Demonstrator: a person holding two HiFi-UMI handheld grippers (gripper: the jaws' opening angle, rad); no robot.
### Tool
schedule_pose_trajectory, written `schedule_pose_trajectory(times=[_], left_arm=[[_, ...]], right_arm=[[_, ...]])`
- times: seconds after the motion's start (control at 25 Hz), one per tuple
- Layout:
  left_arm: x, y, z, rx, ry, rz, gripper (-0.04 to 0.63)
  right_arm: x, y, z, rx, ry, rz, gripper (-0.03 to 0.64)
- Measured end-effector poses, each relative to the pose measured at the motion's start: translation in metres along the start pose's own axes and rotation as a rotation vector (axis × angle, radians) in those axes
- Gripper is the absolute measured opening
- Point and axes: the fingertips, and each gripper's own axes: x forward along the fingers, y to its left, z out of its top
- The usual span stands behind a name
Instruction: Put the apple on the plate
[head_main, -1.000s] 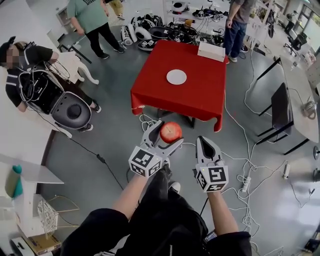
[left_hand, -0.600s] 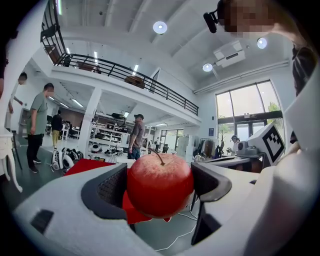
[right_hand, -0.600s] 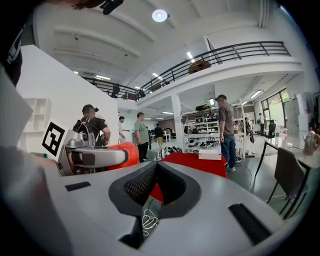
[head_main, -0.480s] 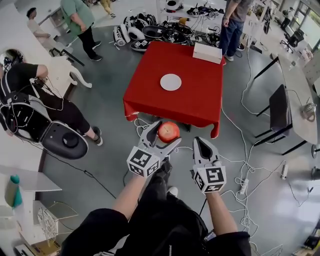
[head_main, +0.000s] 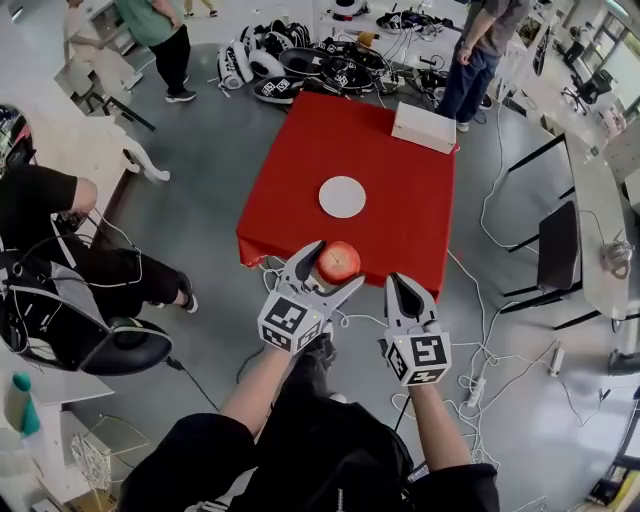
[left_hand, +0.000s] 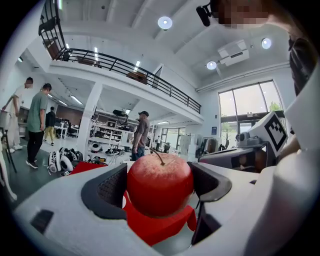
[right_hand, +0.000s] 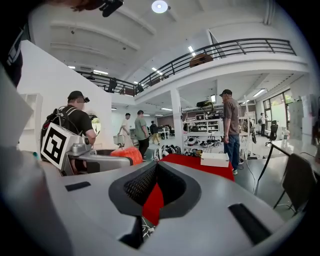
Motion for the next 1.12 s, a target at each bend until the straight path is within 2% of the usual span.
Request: schedule_pose_trajectory(times=[0.2, 0.48, 0.64, 0.84, 1.12], left_arm=[[0.042, 0.055, 0.004, 0.024, 0.021, -0.019, 0.394], [0.084, 0.102, -0.002, 0.025, 0.045, -0.005, 0.394], [0.104, 0.117, -0.007, 0.023, 0.056, 0.017, 0.394], [0.129, 0.122, -0.009, 0.066, 0.043, 0.030, 0.394], [0.153, 0.153, -0.030, 0.082, 0.071, 0.064, 0.394]], right_arm=[[0.059, -0.020, 0.022, -0.003, -0.003, -0.031, 0.012], [0.103, -0.048, 0.022, 0.015, 0.031, -0.048, 0.011], [0.120, -0.066, 0.019, 0.018, 0.051, -0.033, 0.011], [0.137, -0.087, 0.010, 0.029, 0.075, -0.009, 0.011], [0.159, -0.089, -0.009, 0.061, 0.115, 0.018, 0.011]])
